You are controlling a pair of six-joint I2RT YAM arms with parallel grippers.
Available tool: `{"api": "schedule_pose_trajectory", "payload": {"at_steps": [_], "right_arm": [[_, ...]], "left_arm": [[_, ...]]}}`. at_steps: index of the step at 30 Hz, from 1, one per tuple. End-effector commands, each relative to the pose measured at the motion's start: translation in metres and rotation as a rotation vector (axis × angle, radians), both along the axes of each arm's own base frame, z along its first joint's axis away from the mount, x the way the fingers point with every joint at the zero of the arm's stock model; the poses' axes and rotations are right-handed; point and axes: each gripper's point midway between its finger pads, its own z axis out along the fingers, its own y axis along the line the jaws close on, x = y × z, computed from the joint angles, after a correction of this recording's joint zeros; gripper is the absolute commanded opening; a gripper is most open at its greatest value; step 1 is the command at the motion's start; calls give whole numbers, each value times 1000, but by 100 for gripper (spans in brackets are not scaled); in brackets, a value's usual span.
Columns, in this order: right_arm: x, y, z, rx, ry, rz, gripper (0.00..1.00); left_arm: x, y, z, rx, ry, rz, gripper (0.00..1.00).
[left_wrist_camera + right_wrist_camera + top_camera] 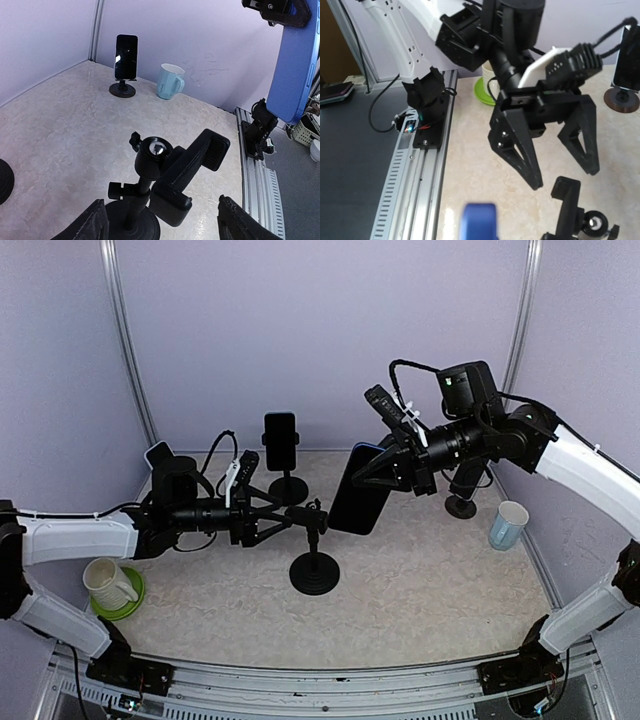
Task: Place the phone on the phone stand
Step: Install the phone on the phone stand.
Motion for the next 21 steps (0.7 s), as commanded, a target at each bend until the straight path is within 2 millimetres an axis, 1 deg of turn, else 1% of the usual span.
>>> {"api": "schedule_pose_trajectory", "payload": {"at_steps": [1,3,6,11,15,21], "right_arm": [[-4,3,12,34,-38,29,0],[-4,4,10,30,-35,28,0],[-5,4,9,29,-33,31,0],[-8,4,8,27,-36,38,0],[-8,5,6,22,-34,39,0],[-8,5,3,15,-35,35,0]], "left_arm": [[-8,-8,11,-38,-26,-119,72],[-11,-10,8,-36,-28,-148,71],[-10,-11,6,-32,-42,-164,71],[-3,-8,4,-39,-54,-183,71],[-1,-11,6,-54,-58,-211,69],[-8,-15,8,-81,-46,-257,64]]}}
